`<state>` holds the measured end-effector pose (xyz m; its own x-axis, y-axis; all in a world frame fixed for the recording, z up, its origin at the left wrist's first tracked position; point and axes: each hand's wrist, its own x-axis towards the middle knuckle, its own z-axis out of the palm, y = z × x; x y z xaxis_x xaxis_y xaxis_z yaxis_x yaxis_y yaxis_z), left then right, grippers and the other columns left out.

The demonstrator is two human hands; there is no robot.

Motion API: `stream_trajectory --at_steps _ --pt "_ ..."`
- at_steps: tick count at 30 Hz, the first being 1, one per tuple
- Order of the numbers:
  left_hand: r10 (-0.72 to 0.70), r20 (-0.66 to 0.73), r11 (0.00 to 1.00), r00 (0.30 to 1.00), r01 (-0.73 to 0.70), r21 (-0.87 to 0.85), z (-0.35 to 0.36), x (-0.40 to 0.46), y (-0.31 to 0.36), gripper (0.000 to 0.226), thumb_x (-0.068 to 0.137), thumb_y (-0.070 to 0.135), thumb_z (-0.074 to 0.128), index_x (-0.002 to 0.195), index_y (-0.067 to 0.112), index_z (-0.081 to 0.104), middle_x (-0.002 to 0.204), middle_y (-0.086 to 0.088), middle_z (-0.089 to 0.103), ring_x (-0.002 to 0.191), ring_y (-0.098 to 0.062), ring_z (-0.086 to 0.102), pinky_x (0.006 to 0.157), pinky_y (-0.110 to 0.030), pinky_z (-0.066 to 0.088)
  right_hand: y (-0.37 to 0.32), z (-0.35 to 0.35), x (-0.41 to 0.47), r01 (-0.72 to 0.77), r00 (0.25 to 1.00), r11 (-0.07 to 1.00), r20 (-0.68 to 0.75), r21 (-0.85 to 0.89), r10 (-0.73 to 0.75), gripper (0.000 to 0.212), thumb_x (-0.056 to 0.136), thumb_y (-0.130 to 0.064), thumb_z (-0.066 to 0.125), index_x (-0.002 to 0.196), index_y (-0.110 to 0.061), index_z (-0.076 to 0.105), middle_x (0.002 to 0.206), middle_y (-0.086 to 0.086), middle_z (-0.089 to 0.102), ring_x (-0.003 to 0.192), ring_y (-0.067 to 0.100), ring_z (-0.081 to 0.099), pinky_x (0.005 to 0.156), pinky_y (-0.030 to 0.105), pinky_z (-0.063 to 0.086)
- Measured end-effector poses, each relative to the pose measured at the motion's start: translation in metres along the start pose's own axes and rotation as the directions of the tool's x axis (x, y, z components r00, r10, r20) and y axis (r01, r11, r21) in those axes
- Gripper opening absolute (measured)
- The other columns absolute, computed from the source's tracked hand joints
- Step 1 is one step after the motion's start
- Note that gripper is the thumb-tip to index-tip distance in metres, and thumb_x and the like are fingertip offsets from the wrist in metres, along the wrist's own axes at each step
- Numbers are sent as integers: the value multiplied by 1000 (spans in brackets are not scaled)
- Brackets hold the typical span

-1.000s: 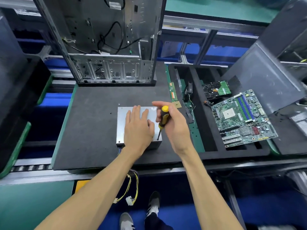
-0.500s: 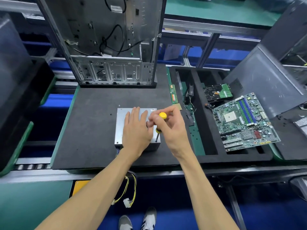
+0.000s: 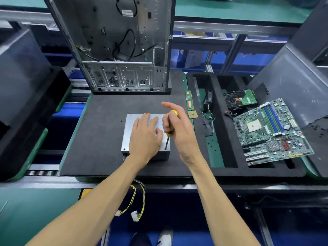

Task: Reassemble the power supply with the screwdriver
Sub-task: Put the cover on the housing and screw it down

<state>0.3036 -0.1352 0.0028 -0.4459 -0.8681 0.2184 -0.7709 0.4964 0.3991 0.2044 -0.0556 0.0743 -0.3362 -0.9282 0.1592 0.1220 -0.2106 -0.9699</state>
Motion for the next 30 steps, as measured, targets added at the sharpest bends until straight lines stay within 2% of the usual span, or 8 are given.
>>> stream_trajectory --at_steps 3,6,11,17,22,25,27,30 --pt "-4 -3 1000 1000 4 13 1 1 0 43 96 23 49 137 11 56 148 -13 49 137 -31 40 118 -45 29 -1 -2 0 6 1000 1000 -11 3 -6 22 101 -27 47 111 -17 64 85 -2 62 79 16 55 71 24 45" --pt "-31 -8 997 999 31 -69 1 0 0 43 95 24 51 136 13 55 149 -10 48 141 -29 37 120 -46 29 -1 0 -2 17 1000 1000 13 -9 -17 19 95 -18 61 100 -17 42 77 -3 65 70 18 59 67 21 47" --pt "-18 5 1000 1000 18 -10 3 2 0 37 92 22 53 128 12 57 139 -12 53 129 -32 44 113 -47 35 -1 1 -1 3 998 1000 57 26 -4 30 103 -27 36 112 -14 62 72 -8 48 71 11 43 70 24 38" --pt "-37 -7 994 999 36 -106 3 -1 -1 41 91 24 51 132 17 55 148 -8 49 138 -27 37 114 -47 37 -2 2 0 2 999 1000 34 5 -2 26 88 -34 64 100 -20 46 70 -5 59 63 15 53 65 25 45" --pt "-31 -12 999 999 30 -28 2 1 0 39 92 20 55 130 11 58 142 -14 54 132 -34 44 113 -48 36 2 2 4 -13 999 999 51 39 11 31 103 -33 40 114 -21 66 78 -4 54 76 14 48 75 36 41" --pt "-51 -8 990 999 50 -130 0 0 1 39 91 20 56 130 15 55 140 -11 55 136 -33 43 117 -48 34 1 3 2 2 999 1000 33 31 -3 10 97 -21 56 105 -15 56 87 6 65 79 18 61 73 27 48" --pt "-38 -19 990 999 35 -134 -1 -1 1 44 91 20 59 134 14 53 144 -13 54 140 -32 42 120 -48 30 0 6 0 -2 999 1000 36 14 2 23 92 -20 64 103 -18 44 76 4 63 69 18 58 66 23 47" --pt "-46 -31 990 998 42 -136 -1 -2 2 41 86 16 60 126 11 55 135 -16 58 130 -35 48 112 -52 40 1 7 -1 -3 997 1000 72 10 2 21 100 -29 49 117 -18 54 70 -3 51 69 14 48 68 23 44"
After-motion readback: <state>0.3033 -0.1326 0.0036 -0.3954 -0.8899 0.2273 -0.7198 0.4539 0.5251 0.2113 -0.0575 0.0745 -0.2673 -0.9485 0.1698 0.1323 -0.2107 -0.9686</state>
